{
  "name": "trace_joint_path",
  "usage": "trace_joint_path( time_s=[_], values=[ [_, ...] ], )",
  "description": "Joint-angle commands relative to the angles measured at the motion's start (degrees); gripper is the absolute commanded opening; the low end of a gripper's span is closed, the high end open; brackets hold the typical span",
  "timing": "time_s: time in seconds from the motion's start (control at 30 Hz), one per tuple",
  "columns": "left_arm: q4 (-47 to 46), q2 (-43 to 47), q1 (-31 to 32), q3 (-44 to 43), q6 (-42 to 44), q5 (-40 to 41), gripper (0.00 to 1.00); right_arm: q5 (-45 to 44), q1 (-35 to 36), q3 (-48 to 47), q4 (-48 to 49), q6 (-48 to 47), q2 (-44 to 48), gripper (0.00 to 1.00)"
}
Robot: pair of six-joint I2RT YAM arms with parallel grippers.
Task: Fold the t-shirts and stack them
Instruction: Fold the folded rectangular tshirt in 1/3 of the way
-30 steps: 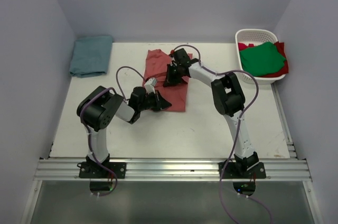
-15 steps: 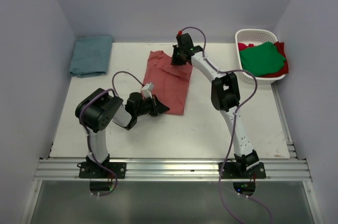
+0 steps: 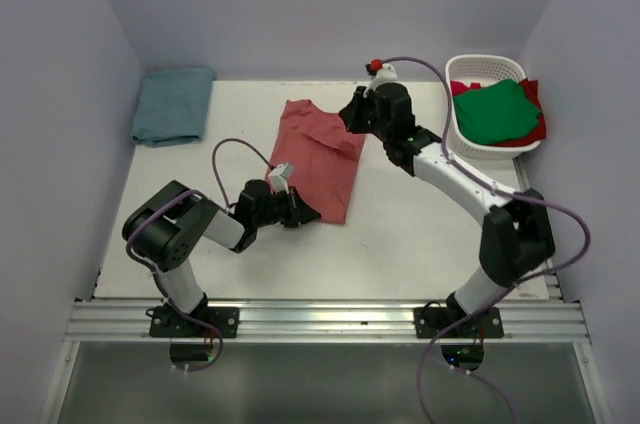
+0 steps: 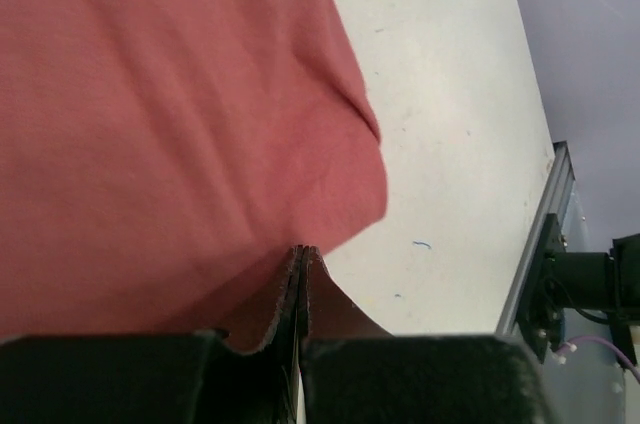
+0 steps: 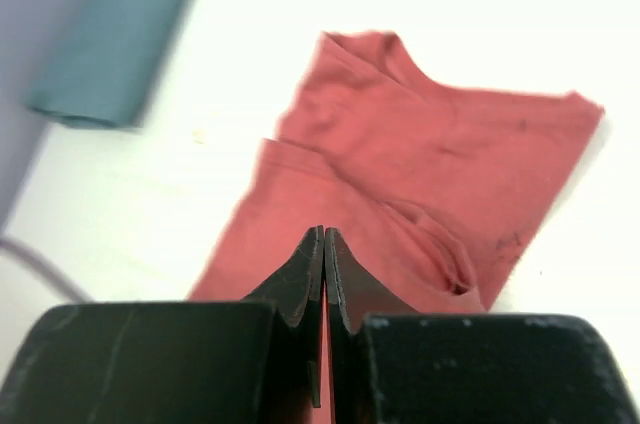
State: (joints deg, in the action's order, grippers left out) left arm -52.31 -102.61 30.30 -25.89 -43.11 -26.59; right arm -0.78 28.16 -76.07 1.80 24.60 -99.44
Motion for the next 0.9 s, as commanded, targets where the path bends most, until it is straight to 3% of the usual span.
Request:
trace_joint_path(
  time_s=[0.0,0.07,0.27,0.53,0.7,0.77,0.87],
  values=[
    [1.6,5.5,2.4,1.8,-1.0,2.2,0.00,0.0,2.9,6.0,5.2,-2.9,10.6,0.00],
    [1.4,6.6,3.8,3.0,-1.6,3.6,0.00,0.6,3.6,7.7,0.0,-1.5,11.8,0.00],
    [0.7,5.7,5.9,4.0,-2.3,4.9,0.00,9.6,4.4,13.3,-1.6,1.4,10.3,0.00],
    [-2.1,3.1,6.1,3.9,-3.3,3.7,0.00,14.0,4.5,10.9,-1.2,1.2,2.7,0.00],
    [1.1,13.7,6.3,4.5,-2.4,5.0,0.00,15.4,4.5,8.1,-3.6,0.6,-0.1,0.00],
    [7.0,20.6,6.3,3.2,0.2,9.1,0.00,15.3,4.5,7.4,-4.1,0.6,-0.9,0.00],
    [15.6,23.5,6.1,-0.7,5.5,18.4,0.00,14.3,4.4,5.1,-5.8,0.0,-3.3,0.00]
  ],
)
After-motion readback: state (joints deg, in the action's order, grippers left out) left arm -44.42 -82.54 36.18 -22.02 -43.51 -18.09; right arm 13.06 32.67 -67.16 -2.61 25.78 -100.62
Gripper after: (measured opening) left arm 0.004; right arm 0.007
